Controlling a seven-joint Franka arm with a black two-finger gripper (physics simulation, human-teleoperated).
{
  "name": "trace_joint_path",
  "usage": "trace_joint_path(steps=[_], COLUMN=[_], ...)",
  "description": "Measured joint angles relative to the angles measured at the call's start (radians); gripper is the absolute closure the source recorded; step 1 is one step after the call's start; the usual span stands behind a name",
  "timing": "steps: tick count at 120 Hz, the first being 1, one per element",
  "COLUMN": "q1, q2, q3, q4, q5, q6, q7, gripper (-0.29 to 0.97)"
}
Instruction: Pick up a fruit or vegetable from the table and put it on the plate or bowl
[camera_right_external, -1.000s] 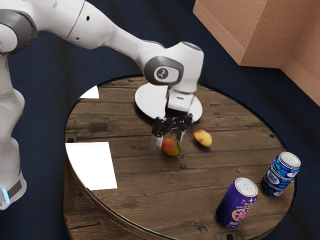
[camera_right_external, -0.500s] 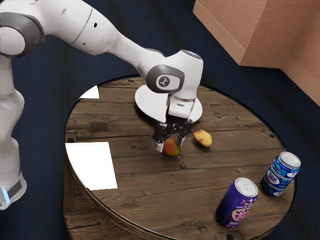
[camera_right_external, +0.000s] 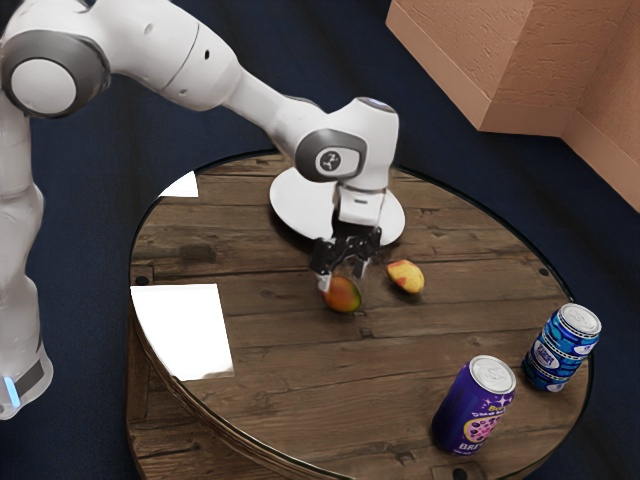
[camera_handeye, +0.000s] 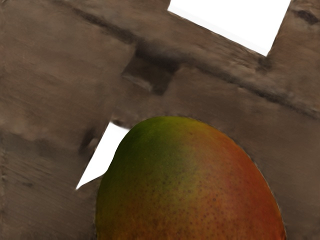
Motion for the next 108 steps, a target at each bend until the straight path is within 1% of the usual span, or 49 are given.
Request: trace_joint_path(steps=[12, 33, 46, 57, 65, 77, 83, 94, 102, 108], q1=[0.015, -0.035, -0.033, -0.021, -0.016, -0.017, -0.023, -0.044, -0.076, -0.043], q2=[0.019, 0.036, 0.045, 0.043, 0.044, 0.035, 0.012, -0.095, -0.151, -0.174], q3=[0.000, -0.001, -0.001, -0.001, 0.000, 0.000, 0.000, 0.005, 0.055, 0.091], q4=[0.000, 0.001, 0.001, -0.001, 0.000, 0.000, 0.000, 0.001, 0.006, 0.007], q5=[-0.009, -0.027, -0.066, -0.083, -0.099, -0.111, -0.113, -0.118, -0.120, -0.120], q6=[0.012, 0.034, 0.050, 0.061, 0.068, 0.081, 0.087, 0.093, 0.097, 0.099], q7=[0.003, 0.008, 0.010, 0.012, 0.012, 0.012, 0.012, 0.010, 0.009, 0.009], gripper=[0.00, 0.01, 0.15, 0.21, 0.29, 0.33, 0.34, 0.35, 0.36, 0.36])
